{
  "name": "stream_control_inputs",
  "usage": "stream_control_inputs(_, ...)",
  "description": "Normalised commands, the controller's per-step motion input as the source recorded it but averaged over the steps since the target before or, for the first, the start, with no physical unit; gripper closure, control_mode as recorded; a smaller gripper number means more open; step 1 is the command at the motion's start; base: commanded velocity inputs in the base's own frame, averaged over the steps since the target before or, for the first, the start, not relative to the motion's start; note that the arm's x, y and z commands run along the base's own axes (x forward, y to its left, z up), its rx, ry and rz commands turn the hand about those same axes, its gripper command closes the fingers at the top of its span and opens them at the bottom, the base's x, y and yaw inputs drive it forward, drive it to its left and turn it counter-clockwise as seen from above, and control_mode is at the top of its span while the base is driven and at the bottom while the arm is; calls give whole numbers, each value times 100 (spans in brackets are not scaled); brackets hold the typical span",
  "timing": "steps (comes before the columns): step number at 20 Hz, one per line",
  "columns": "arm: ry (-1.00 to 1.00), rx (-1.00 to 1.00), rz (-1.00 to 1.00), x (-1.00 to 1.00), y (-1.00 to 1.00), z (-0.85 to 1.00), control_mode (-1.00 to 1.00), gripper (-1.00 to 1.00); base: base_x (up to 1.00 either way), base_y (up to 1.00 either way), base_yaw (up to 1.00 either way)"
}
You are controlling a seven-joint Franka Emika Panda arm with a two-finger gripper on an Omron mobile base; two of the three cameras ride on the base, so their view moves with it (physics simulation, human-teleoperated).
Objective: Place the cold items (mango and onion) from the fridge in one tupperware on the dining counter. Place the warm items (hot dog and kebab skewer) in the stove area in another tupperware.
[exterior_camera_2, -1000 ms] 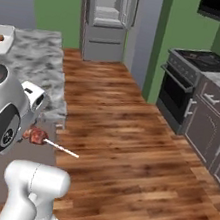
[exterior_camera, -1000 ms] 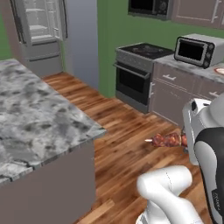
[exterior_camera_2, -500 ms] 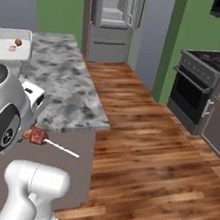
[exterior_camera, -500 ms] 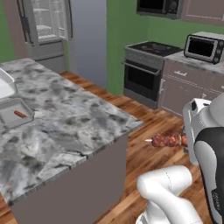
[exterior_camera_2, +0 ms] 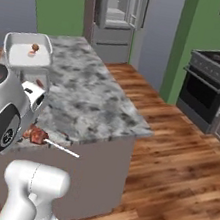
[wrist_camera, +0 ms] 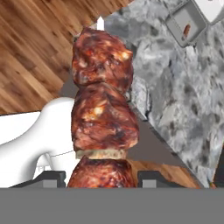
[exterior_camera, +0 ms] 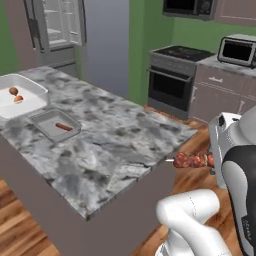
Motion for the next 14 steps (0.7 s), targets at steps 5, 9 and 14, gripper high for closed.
stream_control_inputs(5,0,0,0,0,0,0,100,100,-18,100,-20)
stream_control_inputs(9,0,0,0,0,0,0,100,100,-38,100,-24)
stream_control_inputs(14,0,0,0,0,0,0,100,100,-33,89,-24)
